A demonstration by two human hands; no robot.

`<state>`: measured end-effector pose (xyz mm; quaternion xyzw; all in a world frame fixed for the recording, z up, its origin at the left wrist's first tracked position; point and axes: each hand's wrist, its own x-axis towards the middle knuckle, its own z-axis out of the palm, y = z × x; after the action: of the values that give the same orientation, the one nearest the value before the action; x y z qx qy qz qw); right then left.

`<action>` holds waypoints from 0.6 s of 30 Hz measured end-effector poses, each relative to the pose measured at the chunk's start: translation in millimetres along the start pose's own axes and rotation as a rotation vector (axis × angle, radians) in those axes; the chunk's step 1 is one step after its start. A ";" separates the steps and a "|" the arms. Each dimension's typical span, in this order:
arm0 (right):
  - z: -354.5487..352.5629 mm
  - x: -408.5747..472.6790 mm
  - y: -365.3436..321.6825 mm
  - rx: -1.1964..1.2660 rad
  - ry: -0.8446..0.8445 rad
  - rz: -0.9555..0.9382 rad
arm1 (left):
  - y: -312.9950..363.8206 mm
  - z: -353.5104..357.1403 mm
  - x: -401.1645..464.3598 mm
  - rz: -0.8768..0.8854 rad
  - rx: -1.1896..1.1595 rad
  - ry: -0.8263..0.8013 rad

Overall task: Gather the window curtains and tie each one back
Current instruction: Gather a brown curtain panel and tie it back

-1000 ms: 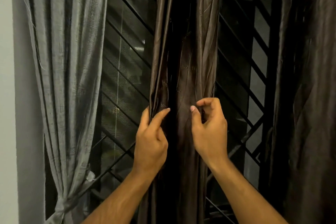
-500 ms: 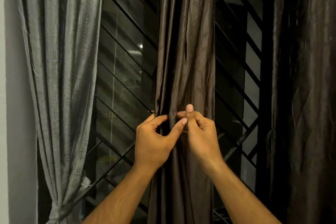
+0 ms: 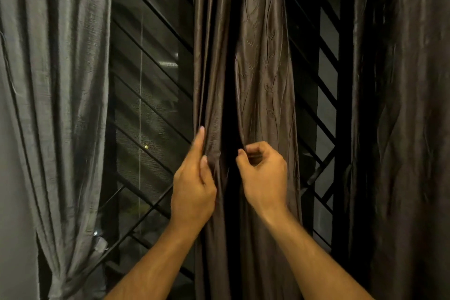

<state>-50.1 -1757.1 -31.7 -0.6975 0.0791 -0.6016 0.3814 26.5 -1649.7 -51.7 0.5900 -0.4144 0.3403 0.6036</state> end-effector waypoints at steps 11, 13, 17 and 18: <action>3.5 11.8 -11.4 0.296 -0.361 0.176 | -3.4 3.3 4.5 0.064 -0.046 -0.124; -1.8 13.2 -13.6 0.384 -0.387 0.261 | -5.6 5.4 8.9 0.011 0.005 -0.069; -4.6 15.4 14.1 0.019 0.037 0.116 | -3.4 3.0 8.9 -0.057 0.048 -0.056; -4.4 17.4 20.7 -0.062 0.106 0.155 | -2.5 1.7 8.2 -0.041 0.031 -0.069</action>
<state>-42.2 -1783.3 -31.1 -0.6679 0.1712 -0.6036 0.4003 32.1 -1652.2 -45.5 0.6192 -0.4176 0.3137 0.5864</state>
